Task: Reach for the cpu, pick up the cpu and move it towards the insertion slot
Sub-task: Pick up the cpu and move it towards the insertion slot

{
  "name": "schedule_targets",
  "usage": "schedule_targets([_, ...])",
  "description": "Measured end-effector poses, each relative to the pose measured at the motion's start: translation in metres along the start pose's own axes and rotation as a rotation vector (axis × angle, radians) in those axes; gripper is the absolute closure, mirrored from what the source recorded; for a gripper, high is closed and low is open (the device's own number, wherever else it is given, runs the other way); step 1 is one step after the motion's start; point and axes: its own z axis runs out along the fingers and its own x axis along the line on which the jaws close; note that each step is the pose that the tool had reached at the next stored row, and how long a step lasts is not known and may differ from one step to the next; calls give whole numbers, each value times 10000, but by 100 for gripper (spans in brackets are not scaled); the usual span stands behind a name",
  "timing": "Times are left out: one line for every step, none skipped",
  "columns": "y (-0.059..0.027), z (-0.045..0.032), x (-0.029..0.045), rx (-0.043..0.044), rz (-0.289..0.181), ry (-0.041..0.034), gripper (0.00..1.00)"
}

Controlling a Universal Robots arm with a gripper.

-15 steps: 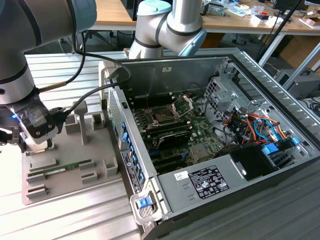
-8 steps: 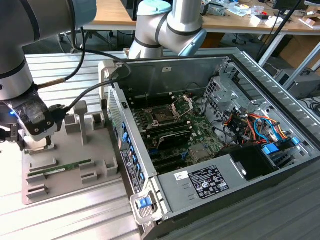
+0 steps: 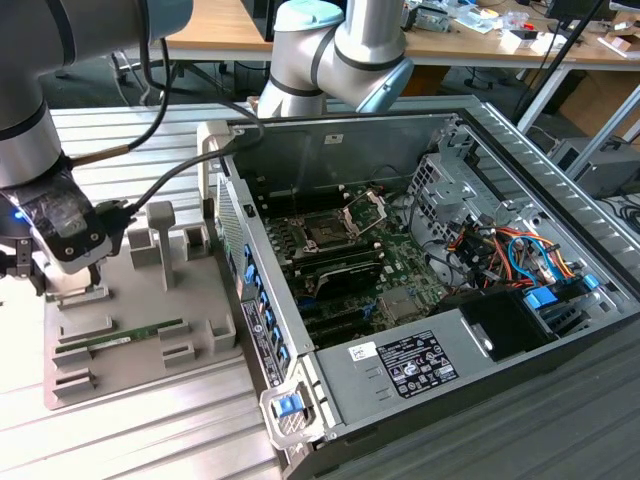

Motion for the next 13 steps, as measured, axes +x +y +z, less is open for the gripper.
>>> schedule_targets([1,-19,0,0,0,0,45])
schedule_targets([2,-49,0,0,0,0,45])
schedule_targets([3,-63,0,0,0,0,45])
schedule_targets([4,-77,0,0,0,0,45])
schedule_targets([5,-91,0,0,0,0,45])
schedule_targets([5,-104,0,0,0,0,45])
schedule_targets([6,-117,0,0,0,-1,45])
schedule_targets([7,-131,0,0,0,0,45])
schedule_targets([7,-142,0,-1,0,0,45])
schedule_targets([8,-154,0,0,0,0,45])
schedule_targets([9,-177,0,0,0,0,45])
schedule_targets([10,-197,0,0,0,1,45])
schedule_targets([11,-213,0,0,0,0,45])
